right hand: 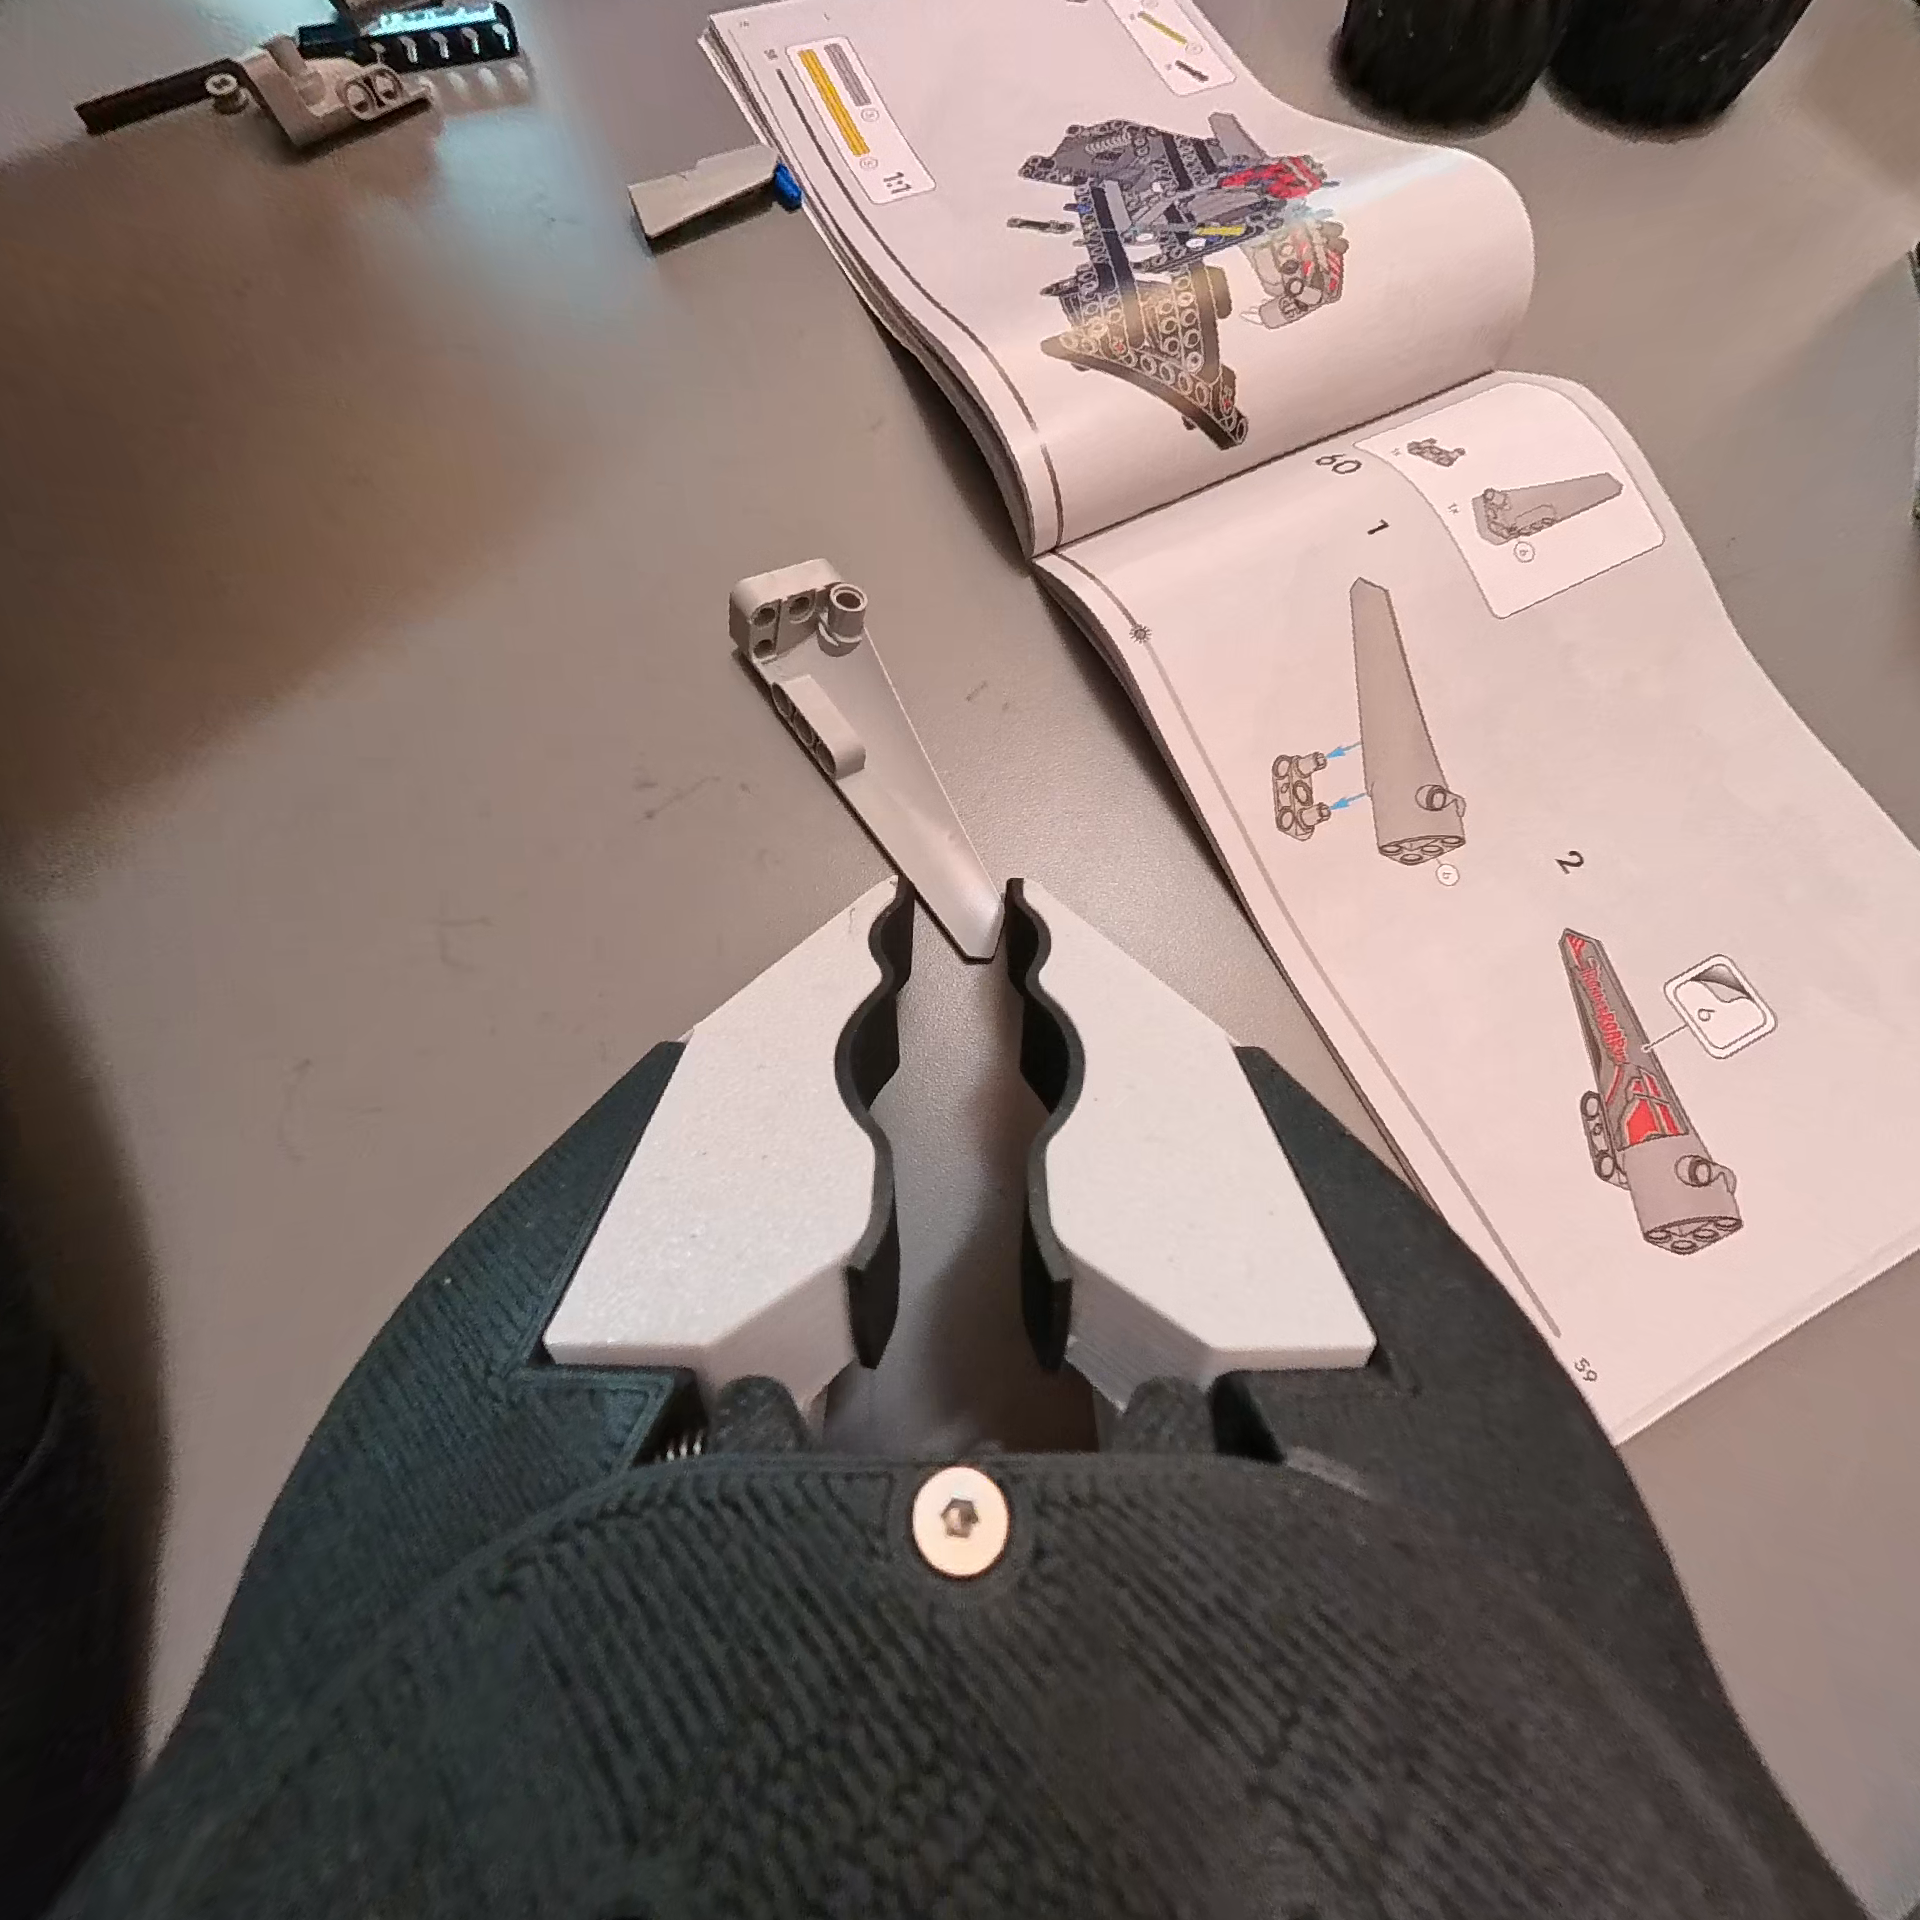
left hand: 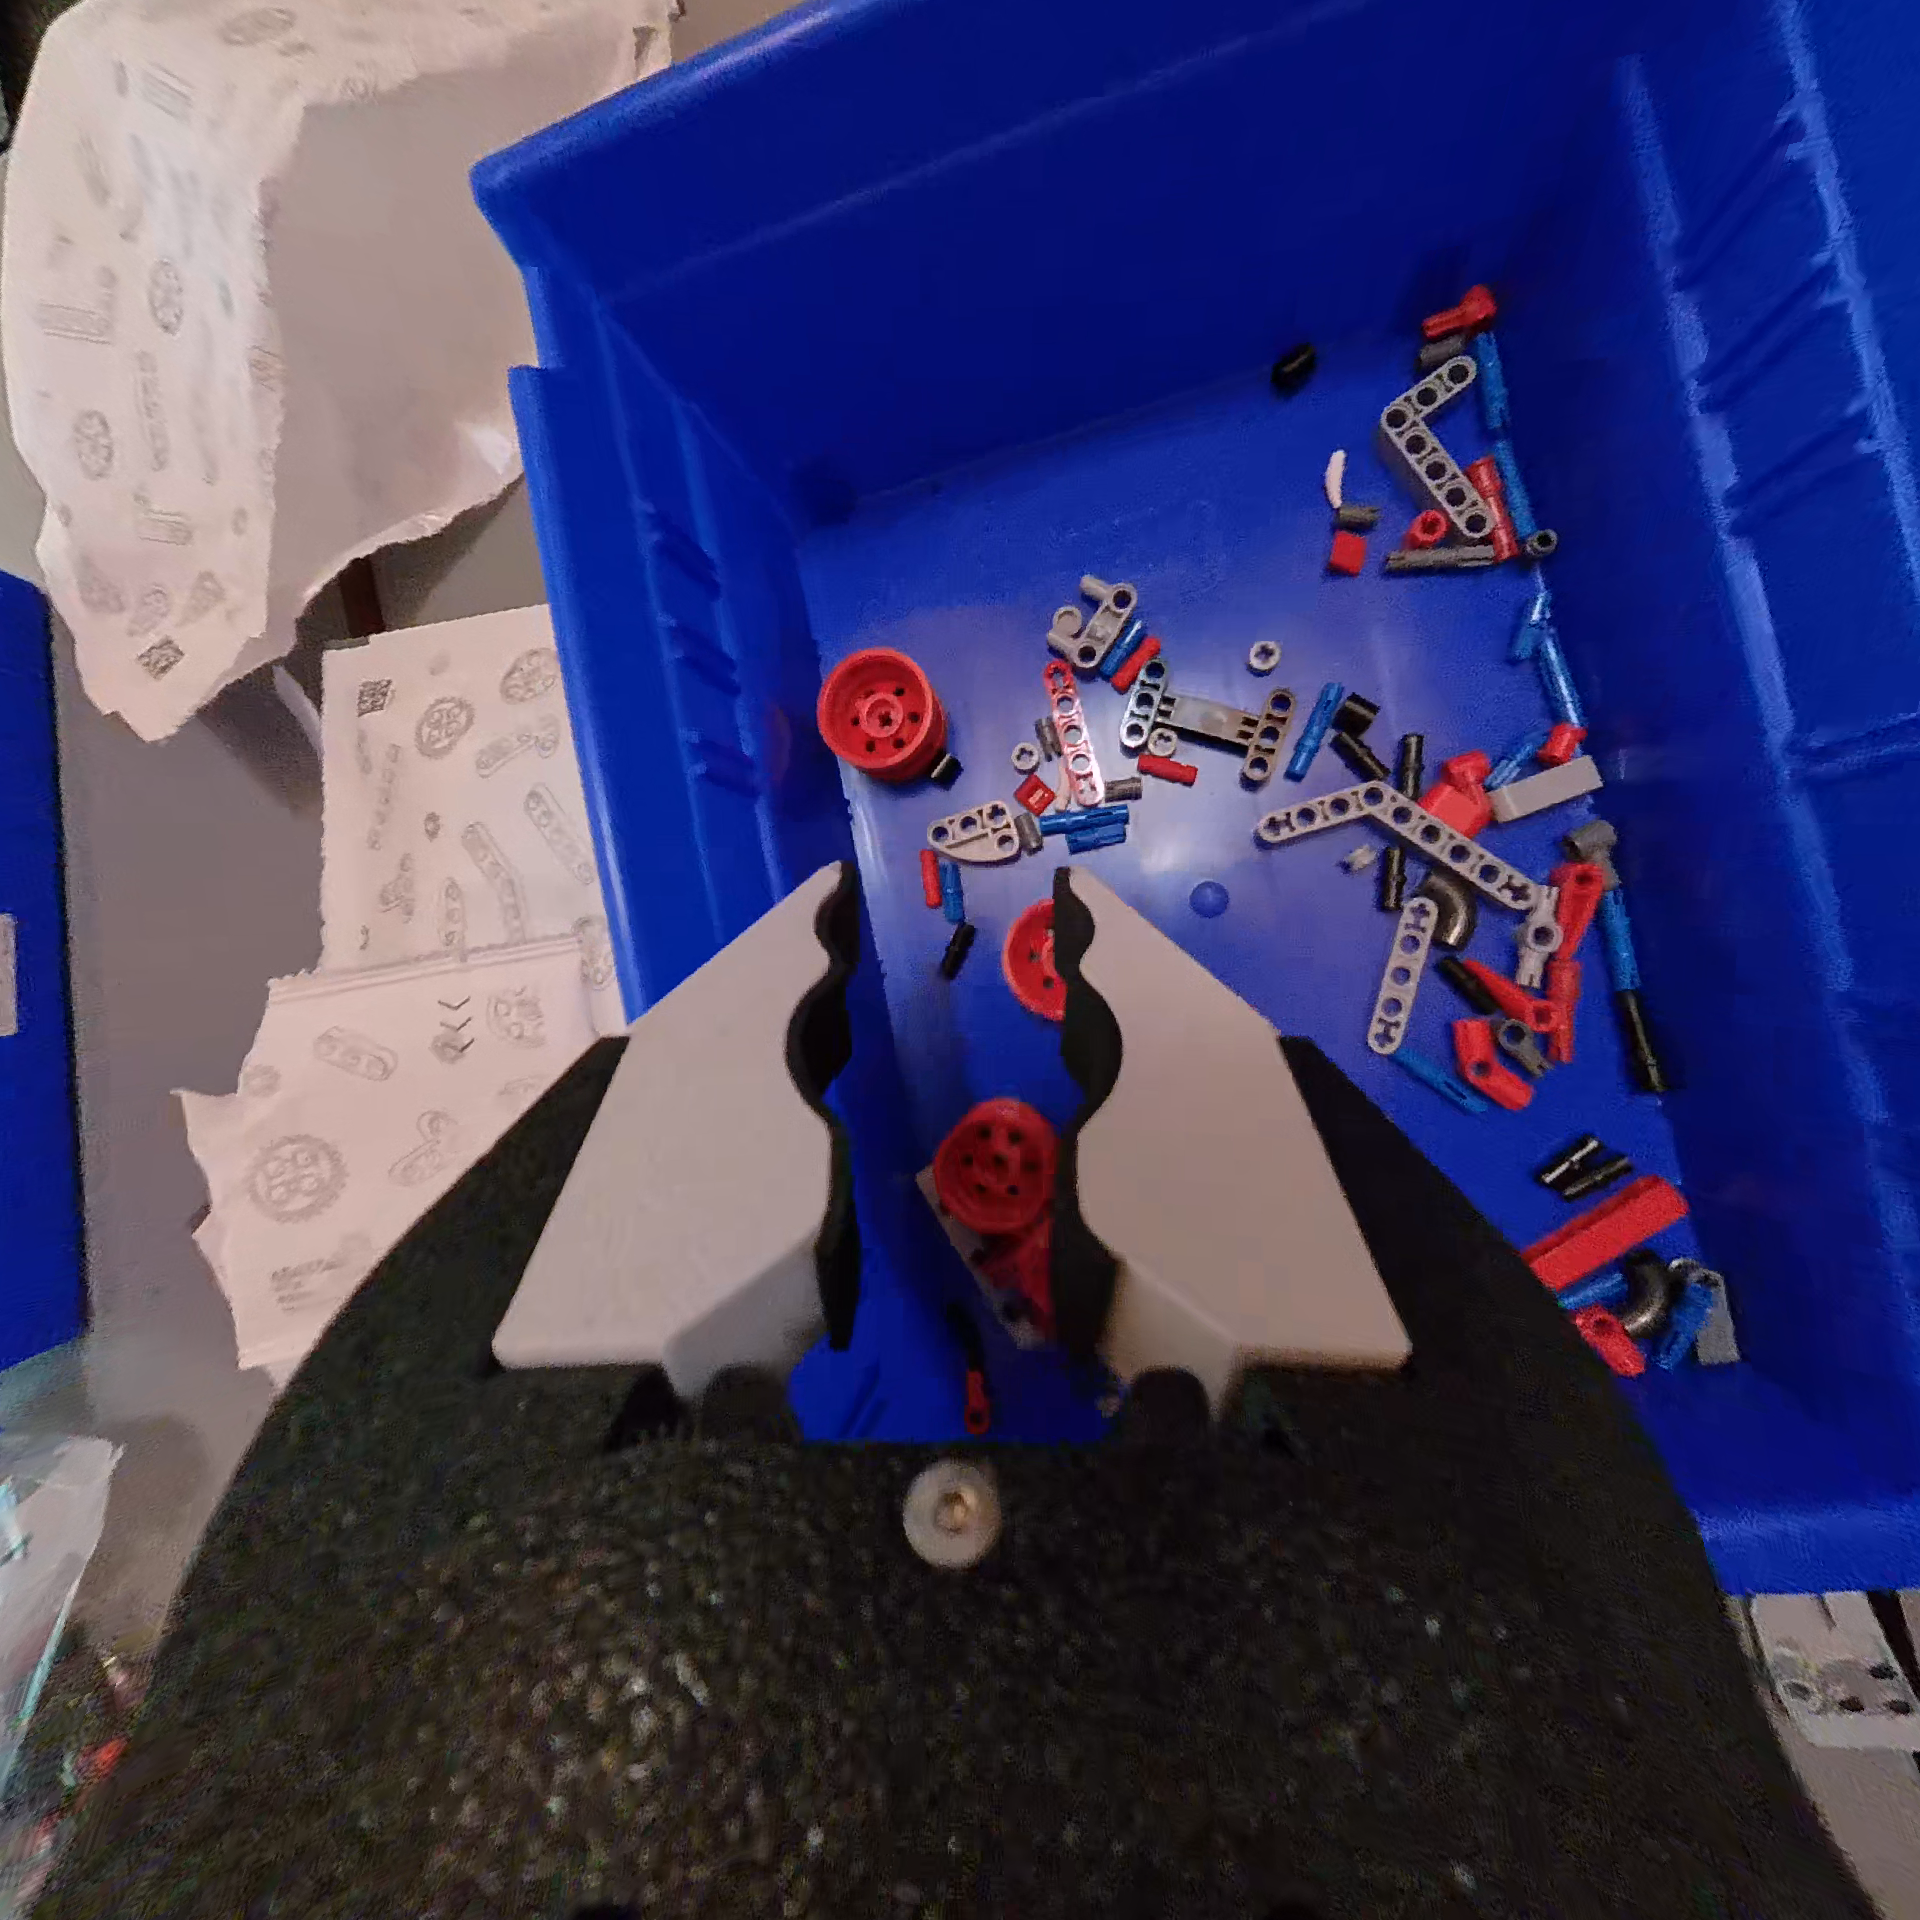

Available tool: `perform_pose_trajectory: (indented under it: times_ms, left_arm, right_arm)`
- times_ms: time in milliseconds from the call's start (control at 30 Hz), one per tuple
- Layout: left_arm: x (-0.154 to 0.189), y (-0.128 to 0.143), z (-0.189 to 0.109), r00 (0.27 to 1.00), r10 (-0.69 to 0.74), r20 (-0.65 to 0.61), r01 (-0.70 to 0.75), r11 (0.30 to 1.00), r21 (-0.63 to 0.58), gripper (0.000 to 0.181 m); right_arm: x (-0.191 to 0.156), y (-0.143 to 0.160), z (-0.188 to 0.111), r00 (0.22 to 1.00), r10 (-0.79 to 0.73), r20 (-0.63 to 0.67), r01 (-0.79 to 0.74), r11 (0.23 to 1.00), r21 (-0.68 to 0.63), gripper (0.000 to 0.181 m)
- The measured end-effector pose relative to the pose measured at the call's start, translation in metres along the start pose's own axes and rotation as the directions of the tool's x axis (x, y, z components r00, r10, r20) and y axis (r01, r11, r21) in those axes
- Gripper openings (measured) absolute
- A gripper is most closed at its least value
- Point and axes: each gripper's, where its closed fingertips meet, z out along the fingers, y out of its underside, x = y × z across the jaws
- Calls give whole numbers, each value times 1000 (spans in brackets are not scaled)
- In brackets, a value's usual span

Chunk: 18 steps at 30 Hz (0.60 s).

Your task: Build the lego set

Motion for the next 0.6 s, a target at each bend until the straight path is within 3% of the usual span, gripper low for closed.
perform_pose_trajectory:
  times_ms: [233,400,600]
  left_arm:
    - [2,4,46,998,-40,39,42,998,-51,48]
    - [-4,14,64,993,-79,91,87,992,-96,34]
    - [2,18,69,993,-107,47,112,987,-114,24]
  right_arm:
    - [0,0,0,1000,-12,-12,12,1000,0,16]
    - [0,0,0,1000,-3,-6,3,1000,0,17]
    - [0,0,0,1000,3,-1,-3,1000,0,17]
